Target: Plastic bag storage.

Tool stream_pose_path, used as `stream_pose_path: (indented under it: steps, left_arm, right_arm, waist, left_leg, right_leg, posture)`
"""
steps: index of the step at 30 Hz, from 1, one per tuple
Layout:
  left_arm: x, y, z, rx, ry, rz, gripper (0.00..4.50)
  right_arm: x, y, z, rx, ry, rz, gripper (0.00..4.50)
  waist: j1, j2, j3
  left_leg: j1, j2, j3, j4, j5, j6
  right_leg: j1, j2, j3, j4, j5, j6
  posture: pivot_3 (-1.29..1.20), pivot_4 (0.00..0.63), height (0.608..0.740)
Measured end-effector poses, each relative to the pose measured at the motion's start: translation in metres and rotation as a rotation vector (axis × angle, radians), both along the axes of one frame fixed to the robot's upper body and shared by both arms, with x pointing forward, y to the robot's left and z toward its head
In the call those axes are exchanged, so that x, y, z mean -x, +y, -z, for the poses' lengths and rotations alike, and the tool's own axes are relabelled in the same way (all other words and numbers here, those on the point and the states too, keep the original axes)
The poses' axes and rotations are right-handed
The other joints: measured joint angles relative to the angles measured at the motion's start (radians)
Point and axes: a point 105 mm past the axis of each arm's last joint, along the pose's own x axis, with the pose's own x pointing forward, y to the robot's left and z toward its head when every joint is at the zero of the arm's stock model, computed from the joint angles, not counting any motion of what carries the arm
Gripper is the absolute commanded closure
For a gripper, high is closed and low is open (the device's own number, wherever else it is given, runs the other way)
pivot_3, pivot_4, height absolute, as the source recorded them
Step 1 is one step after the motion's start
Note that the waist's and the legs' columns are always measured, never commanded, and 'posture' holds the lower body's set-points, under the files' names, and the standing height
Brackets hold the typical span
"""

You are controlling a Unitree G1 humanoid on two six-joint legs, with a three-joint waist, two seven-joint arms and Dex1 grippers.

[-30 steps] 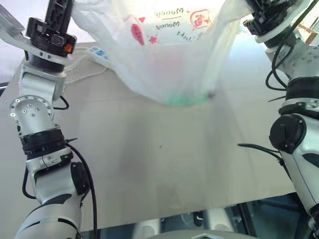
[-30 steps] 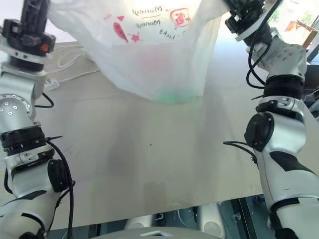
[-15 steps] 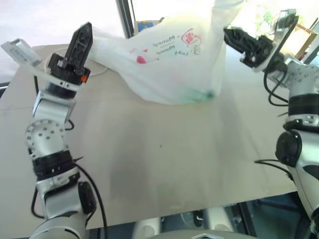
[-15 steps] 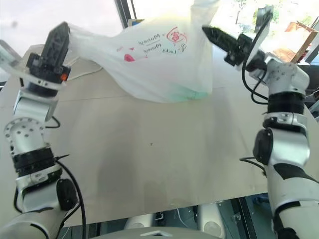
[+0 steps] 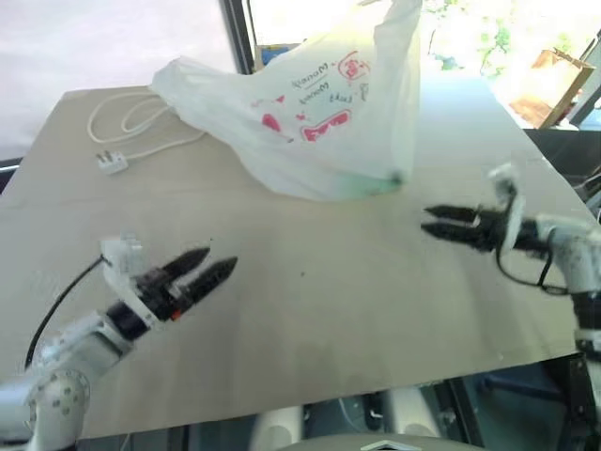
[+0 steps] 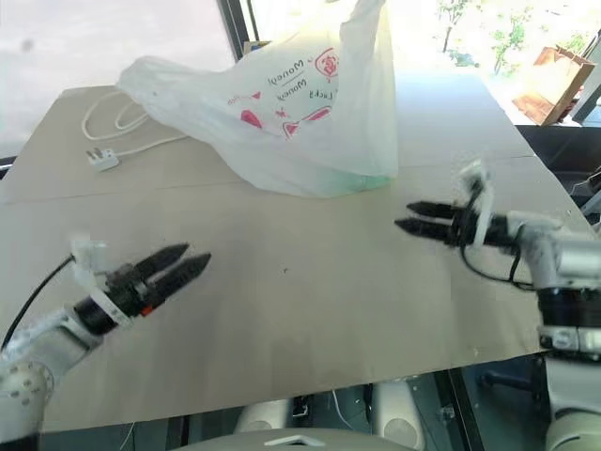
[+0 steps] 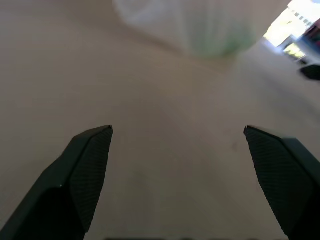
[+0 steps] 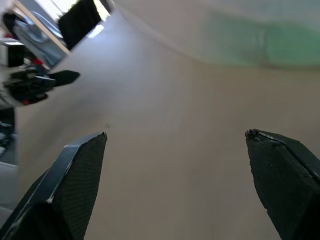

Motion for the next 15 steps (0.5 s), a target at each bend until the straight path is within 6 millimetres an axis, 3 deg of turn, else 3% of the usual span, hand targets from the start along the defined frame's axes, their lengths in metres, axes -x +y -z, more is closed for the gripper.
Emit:
stream_pose_path:
  steps: [5, 15]
  left_arm:
    - [0.007, -0.009, 0.015, -0.081, -0.076, -0.068, 0.05]
    - [0.02, -0.02, 0.028, -0.209, -0.175, -0.128, 0.05]
  right_arm:
    - [0.0, -0.022, 0.037, 0.241, -0.303, 0.136, 0.0]
    - [0.002, -0.037, 0.045, 0.225, -0.426, 0.227, 0.0]
  waist:
    - [0.003, 0.0, -0.002]
    - [-0.001, 0.0, -0.003]
  left_leg:
    - [0.002, 0.0, 0.0, 0.001, 0.0, 0.0]
    - [0.003, 0.002, -0.002, 0.001, 0.0, 0.001]
  right_leg:
    - [0.002, -0.001, 0.001, 0.0, 0.0, 0.0]
    - [0.002, 0.002, 0.004, 0.0, 0.0, -0.001]
  posture:
    - [0.0, 0.15, 0.74]
    - [0.0, 0.15, 0.74]
